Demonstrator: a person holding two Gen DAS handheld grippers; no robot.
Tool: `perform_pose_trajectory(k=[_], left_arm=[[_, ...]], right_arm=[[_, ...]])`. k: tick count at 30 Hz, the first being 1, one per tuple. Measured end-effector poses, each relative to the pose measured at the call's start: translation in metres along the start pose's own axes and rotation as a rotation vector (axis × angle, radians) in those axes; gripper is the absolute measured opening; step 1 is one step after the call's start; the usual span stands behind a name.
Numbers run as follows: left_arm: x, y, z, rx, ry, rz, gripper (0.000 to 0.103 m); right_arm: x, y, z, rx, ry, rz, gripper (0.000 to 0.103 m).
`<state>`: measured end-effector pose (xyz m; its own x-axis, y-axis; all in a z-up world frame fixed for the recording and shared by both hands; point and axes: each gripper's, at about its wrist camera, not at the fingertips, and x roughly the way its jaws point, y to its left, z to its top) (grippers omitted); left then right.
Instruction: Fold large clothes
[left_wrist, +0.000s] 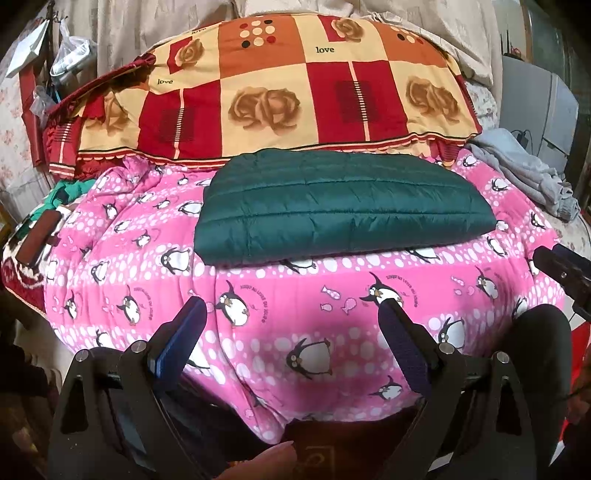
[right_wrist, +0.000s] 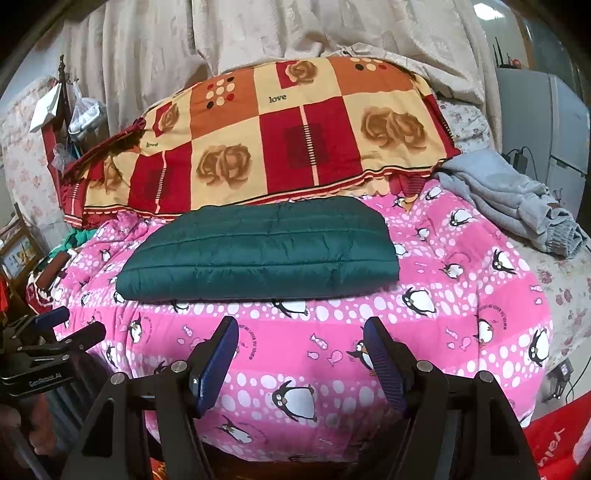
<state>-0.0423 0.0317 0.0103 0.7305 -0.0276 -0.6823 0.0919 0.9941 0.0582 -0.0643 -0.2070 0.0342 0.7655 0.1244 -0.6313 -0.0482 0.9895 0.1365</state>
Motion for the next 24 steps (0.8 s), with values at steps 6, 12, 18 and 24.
perform_pose_trajectory(k=[6,12,18,24], left_arm=[[0.0013,0.0016,-0.0014,-0.008,0.002,0.005,0.094],[0.0012,0.002,-0.0014,-0.007,0.0,0.006,0.094],[0.0008,0.0029,-0.0005,-0.009,0.0,0.009,0.094],[0.0008,0.004,-0.0003,-0.006,0.0,0.01,0.094]], right_arm=[[-0.0022,0.0033,0.0016,-0.011,-0.009,0.008,0.068],[-0.0042,0.0055,0.0034,-0.018,-0.016,0.013,0.068],[-0.0051,0.0068,0.0038,-0.02,-0.017,0.016,0.068],[-0.0063,0.0089,0.0041,-0.026,-0.022,0.019,0.068]])
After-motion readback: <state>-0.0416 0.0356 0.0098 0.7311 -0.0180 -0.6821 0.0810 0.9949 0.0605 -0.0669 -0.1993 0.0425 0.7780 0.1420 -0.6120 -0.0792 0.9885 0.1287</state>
